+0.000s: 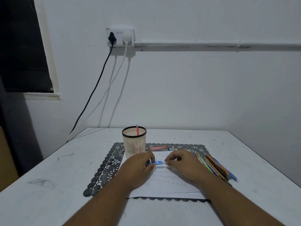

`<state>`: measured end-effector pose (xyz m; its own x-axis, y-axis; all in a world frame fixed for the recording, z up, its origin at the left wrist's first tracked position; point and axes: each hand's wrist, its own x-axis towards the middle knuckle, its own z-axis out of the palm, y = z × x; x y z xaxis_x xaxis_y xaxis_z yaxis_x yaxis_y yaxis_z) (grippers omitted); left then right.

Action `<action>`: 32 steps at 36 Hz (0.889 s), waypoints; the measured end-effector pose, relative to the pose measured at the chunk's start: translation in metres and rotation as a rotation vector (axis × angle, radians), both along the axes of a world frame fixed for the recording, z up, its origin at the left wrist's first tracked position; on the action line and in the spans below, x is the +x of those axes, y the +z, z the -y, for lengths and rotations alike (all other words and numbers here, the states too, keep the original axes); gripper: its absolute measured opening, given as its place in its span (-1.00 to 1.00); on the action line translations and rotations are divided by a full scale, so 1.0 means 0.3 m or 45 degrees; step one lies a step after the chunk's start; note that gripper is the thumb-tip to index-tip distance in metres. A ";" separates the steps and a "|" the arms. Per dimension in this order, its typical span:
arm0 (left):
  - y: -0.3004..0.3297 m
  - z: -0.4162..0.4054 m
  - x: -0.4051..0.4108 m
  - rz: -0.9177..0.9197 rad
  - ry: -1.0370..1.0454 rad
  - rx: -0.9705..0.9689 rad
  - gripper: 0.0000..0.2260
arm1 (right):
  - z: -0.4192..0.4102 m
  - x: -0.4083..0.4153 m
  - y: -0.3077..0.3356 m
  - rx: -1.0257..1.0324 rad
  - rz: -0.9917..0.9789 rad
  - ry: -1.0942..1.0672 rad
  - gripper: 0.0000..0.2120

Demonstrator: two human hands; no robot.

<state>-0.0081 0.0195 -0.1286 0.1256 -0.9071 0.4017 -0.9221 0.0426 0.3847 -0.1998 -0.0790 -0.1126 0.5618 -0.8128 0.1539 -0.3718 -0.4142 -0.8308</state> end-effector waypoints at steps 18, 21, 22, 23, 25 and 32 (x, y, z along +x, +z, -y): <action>-0.016 0.017 0.011 -0.021 -0.020 -0.025 -0.97 | 0.001 0.001 0.000 0.071 0.122 0.112 -0.90; -0.017 0.017 0.009 -0.020 -0.026 -0.034 -0.96 | 0.002 -0.001 0.010 0.000 0.076 0.100 -0.88; -0.015 0.017 0.010 -0.021 -0.025 -0.045 -0.96 | 0.008 -0.001 0.010 -0.034 0.047 0.086 -0.87; -0.015 0.017 0.012 -0.027 -0.025 -0.053 -0.95 | 0.010 -0.005 0.011 -0.064 0.024 0.068 -0.86; -0.015 0.016 0.015 -0.045 -0.024 -0.059 -0.94 | 0.023 -0.013 0.012 -0.070 0.018 0.024 -0.85; -0.023 0.013 0.019 -0.078 -0.065 -0.100 -0.89 | 0.072 -0.065 0.020 -0.084 -0.001 -0.076 -0.86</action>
<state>-0.0022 0.0156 -0.1357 0.1067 -0.8788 0.4650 -0.8928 0.1212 0.4338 -0.2193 -0.1006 -0.1065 0.5127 -0.8330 0.2079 -0.3985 -0.4454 -0.8018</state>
